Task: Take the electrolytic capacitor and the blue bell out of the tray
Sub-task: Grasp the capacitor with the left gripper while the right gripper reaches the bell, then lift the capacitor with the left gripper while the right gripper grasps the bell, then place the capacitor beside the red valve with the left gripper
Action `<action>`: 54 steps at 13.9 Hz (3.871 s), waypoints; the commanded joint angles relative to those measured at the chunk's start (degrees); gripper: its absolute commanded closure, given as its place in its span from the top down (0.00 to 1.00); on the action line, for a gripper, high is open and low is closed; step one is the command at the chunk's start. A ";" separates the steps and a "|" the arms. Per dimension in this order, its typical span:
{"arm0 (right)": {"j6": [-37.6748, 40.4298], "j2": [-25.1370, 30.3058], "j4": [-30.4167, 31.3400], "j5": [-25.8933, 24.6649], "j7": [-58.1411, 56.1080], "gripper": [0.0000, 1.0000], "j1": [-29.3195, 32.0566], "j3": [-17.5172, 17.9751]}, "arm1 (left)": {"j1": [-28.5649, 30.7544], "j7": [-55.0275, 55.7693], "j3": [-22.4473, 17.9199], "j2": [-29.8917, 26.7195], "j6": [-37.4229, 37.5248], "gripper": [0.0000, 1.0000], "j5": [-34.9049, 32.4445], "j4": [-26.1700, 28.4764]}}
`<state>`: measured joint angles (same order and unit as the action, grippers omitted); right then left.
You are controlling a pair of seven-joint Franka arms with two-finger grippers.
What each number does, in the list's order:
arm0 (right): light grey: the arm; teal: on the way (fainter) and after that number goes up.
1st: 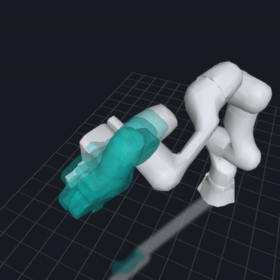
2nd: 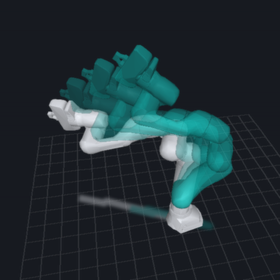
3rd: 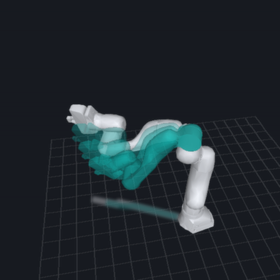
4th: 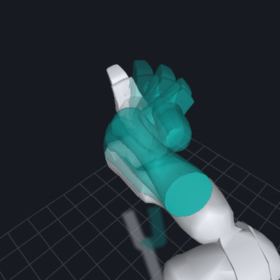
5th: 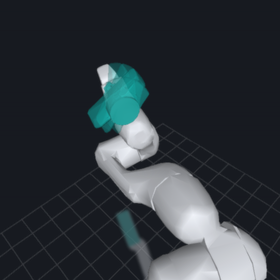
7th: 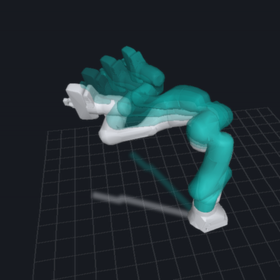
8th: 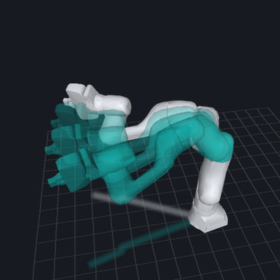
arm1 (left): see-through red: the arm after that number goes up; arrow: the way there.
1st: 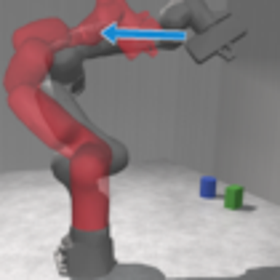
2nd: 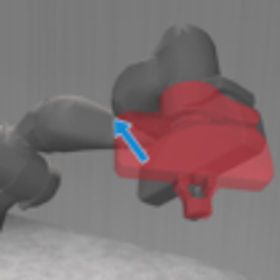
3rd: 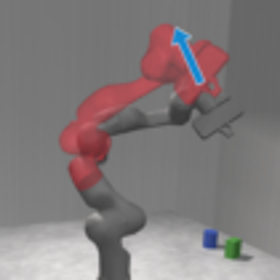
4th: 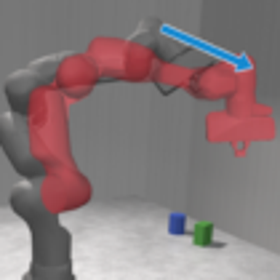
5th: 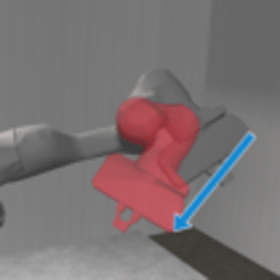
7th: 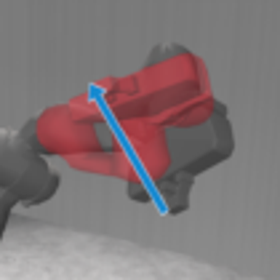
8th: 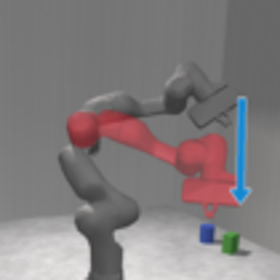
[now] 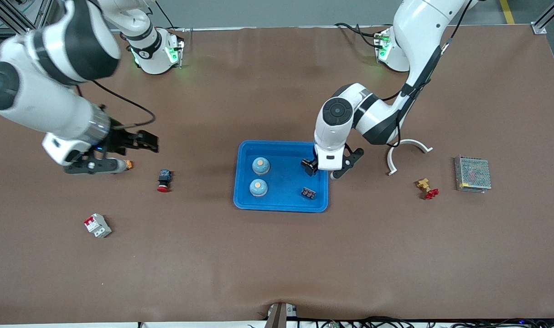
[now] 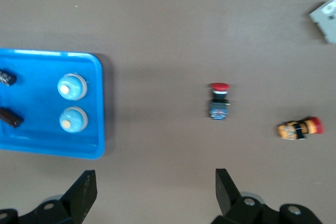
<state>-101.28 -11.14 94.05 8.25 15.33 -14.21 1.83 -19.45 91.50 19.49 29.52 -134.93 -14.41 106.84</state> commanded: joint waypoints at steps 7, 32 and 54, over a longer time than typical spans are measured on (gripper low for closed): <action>-5.67 -6.61 -1.85 1.51 6.03 1.00 -6.87 -0.51 | -2.69 12.81 -0.15 5.89 -3.76 0.75 -2.38 -2.96; -22.36 -18.48 0.86 -1.48 17.72 1.00 -21.03 -0.69 | -0.85 8.44 -0.33 4.14 4.38 0.00 -5.54 -7.77; -31.52 -26.39 1.93 -2.89 22.02 1.00 -25.95 -0.95 | 33.32 -58.51 0.11 -6.50 17.86 0.00 -4.83 -1.29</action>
<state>-132.03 -37.08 96.02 6.70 35.93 -39.28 1.58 11.39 38.74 19.14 24.58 -116.17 -18.87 103.45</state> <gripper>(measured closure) 0.000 0.687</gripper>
